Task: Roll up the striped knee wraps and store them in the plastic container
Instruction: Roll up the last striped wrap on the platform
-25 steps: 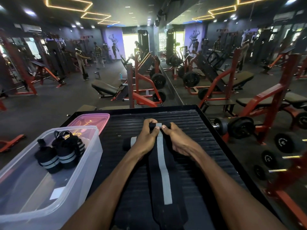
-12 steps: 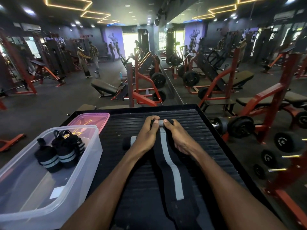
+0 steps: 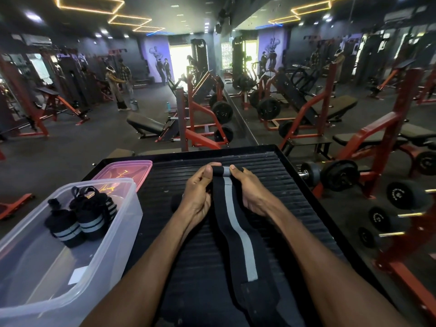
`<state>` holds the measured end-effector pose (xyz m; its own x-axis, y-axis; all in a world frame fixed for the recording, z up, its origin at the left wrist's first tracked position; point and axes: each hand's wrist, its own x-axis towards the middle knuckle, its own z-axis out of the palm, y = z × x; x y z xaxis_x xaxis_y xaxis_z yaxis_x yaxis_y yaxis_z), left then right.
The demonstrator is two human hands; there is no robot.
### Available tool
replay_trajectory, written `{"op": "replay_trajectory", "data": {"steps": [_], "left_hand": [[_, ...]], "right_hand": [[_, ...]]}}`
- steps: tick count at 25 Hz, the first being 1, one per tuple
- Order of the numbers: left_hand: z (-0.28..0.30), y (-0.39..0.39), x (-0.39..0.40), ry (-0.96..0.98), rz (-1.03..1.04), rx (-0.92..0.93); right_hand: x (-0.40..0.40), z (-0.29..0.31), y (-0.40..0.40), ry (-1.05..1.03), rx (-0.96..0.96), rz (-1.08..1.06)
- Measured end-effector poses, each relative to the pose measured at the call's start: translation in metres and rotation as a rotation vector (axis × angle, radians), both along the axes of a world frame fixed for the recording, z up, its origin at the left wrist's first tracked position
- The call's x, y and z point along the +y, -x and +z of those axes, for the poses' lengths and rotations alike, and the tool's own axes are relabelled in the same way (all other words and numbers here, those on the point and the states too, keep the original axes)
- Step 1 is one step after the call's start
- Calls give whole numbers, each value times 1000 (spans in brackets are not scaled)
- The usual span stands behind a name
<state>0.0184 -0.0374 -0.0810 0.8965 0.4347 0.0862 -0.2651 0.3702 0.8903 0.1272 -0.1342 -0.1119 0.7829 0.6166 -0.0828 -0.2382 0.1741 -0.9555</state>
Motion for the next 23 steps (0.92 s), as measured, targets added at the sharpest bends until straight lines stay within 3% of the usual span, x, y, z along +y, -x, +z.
{"op": "replay_trajectory", "data": {"steps": [6,11,14,19,23], "left_hand": [[-4,0,4,22,15,35],[-2,0,4,-51,-1,93],[-7,-2,3,-260,135,173],[-6,1,10,-522,190,138],[-9,-2,11,-331,150,193]], "right_hand": [[-16,23,24,54,-42,21],[-23,29,21,156,-290,-86],[-23,31,23,243,-456,-64],[-22,28,25,184,-430,-84],[-27,30,25,136,-609,-152]]}}
